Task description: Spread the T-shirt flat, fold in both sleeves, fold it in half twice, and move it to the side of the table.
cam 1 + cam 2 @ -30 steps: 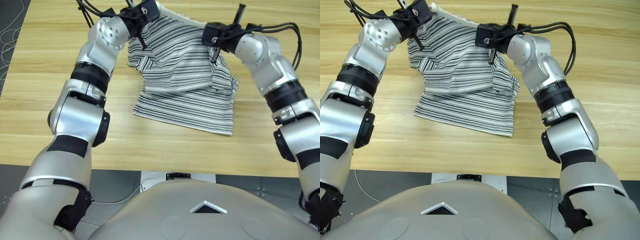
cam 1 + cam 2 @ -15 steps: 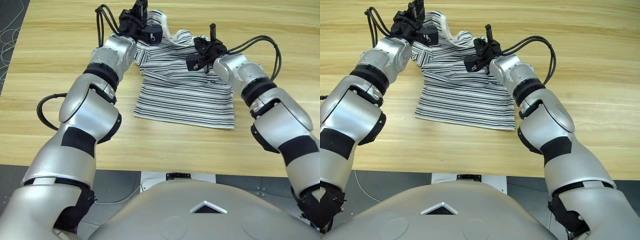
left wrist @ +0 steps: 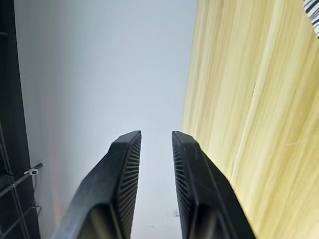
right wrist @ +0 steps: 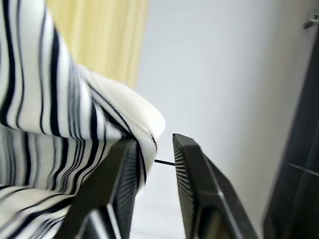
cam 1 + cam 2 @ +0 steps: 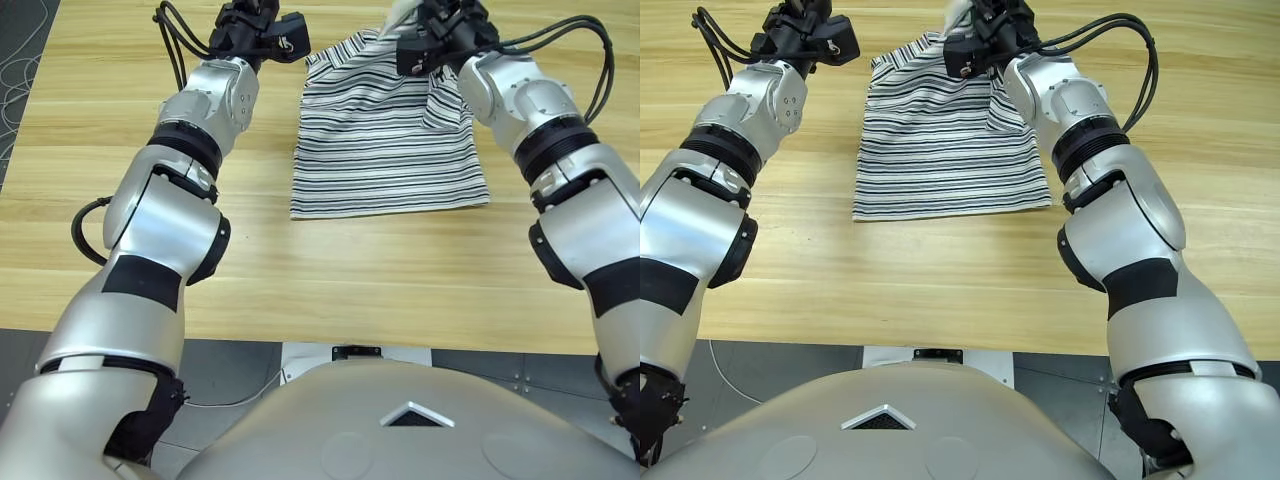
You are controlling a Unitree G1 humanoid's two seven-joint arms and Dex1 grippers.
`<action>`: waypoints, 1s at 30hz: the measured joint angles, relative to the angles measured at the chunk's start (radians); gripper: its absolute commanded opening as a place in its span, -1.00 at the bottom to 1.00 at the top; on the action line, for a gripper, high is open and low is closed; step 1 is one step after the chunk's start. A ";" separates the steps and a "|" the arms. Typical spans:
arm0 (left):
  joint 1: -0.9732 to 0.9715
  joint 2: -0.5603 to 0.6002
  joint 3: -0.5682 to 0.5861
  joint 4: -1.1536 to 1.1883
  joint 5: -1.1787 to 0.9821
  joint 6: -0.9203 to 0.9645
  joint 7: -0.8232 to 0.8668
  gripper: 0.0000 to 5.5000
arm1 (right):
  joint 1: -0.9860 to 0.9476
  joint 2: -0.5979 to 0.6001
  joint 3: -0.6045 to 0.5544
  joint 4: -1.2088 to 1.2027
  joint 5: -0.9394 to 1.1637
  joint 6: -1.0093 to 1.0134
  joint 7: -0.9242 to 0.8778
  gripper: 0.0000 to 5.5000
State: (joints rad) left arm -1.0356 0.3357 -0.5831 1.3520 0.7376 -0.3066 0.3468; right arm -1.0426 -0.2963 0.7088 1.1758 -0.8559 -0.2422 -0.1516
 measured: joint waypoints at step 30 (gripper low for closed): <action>0.616 0.050 0.191 -0.763 -0.514 0.103 -0.961 -0.57 | 0.710 -0.174 -0.364 -0.995 0.797 0.511 0.962 -0.22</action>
State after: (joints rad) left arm -0.4192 0.3859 -0.3920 0.5888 0.2241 -0.2032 -0.6141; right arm -0.3328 -0.4700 0.3445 0.1810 -0.0591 0.2688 0.8101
